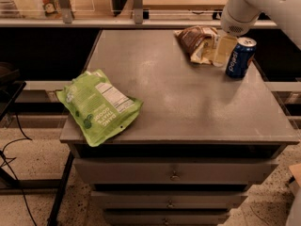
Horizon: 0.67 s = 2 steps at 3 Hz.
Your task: Move brown chip bag near green rice chip bag
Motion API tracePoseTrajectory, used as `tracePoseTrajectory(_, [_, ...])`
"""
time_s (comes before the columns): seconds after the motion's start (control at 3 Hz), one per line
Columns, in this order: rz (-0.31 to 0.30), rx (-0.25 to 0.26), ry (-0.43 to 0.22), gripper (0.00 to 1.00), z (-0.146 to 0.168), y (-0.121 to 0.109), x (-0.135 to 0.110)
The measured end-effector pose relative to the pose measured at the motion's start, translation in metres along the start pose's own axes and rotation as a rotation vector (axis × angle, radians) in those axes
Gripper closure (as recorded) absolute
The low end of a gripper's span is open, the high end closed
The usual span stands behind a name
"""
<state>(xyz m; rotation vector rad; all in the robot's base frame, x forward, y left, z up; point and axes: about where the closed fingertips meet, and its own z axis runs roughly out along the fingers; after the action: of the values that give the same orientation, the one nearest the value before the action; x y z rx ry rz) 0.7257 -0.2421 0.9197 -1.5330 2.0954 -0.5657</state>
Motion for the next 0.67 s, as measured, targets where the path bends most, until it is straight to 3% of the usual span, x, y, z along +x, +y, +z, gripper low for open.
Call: tracePoseTrajectory(0.67, [0.036, -0.002, -0.050, 0.00, 0.034, -0.008, -0.016])
